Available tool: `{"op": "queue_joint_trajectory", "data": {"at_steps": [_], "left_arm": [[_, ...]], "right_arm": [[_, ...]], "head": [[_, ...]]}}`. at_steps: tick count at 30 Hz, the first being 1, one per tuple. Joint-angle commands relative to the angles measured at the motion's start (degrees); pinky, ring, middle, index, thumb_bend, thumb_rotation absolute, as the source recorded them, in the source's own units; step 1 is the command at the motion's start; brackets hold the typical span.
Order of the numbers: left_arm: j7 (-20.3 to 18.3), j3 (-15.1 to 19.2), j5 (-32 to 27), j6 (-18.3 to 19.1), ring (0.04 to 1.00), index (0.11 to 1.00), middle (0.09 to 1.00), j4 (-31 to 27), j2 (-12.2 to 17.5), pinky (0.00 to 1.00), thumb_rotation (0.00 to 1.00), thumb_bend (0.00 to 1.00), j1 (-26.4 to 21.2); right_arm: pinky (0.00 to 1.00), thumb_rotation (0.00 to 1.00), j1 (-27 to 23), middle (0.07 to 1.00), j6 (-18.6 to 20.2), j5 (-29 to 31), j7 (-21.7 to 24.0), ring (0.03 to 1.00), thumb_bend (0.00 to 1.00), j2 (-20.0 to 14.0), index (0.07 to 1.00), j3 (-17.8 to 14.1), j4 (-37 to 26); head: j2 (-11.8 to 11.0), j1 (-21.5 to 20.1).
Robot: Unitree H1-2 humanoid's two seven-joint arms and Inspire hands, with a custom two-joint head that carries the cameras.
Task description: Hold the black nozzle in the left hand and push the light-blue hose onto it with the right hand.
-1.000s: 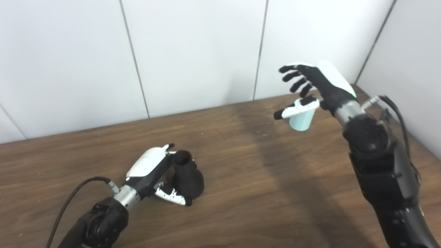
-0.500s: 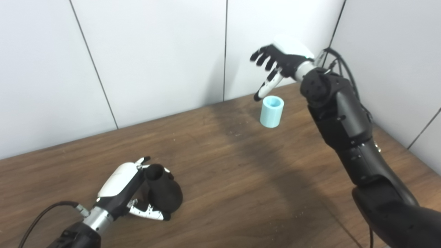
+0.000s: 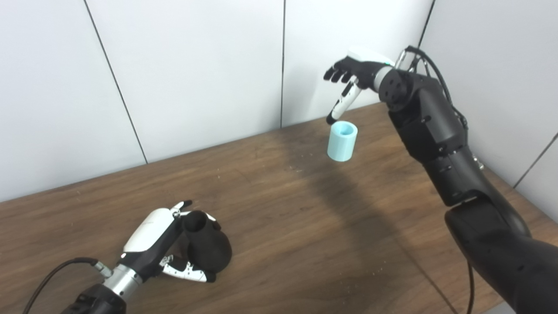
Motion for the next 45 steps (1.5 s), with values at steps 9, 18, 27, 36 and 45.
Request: {"op": "queue_joint_trajectory", "data": {"at_steps": [9,18,27,36,45], "left_arm": [[-4.8,-2.3,2.5,0.6,0.580,0.487,0.478,1.5,1.6,0.96,0.00,0.53,3.6],[-5.3,-2.4,2.4,0.8,0.578,0.490,0.472,1.4,1.8,0.96,0.00,0.53,3.6],[-5.7,-2.2,2.2,0.8,0.579,0.490,0.473,1.0,2.0,0.96,0.00,0.53,3.7],[-6.0,-2.2,1.7,0.7,0.577,0.491,0.469,1.5,1.9,0.96,0.00,0.53,3.3],[-5.7,-2.5,2.2,0.4,0.577,0.491,0.470,1.6,2.0,0.96,0.00,0.53,3.7]], "right_arm": [[0.78,0.26,-1.5,0.870,0.1,0.9,0.3,0.904,1.00,-3.3,0.838,1.3,2.9],[0.80,0.27,-0.5,0.866,0.1,2.8,0.0,0.895,1.00,-3.5,0.844,1.3,5.0],[0.81,0.27,1.1,0.868,0.0,2.7,-0.6,0.891,1.00,-4.6,0.845,2.1,5.4],[0.63,0.16,2.8,0.825,0.0,3.4,-2.4,0.766,0.98,-4.8,0.815,1.7,6.4],[0.60,0.13,3.7,0.783,0.0,3.8,-7.0,0.731,0.91,-4.0,0.790,2.4,7.3]], "head": [[0.3,-0.2],[0.6,-0.1],[0.9,-0.3],[0.9,-0.1],[1.0,-0.1]]}}
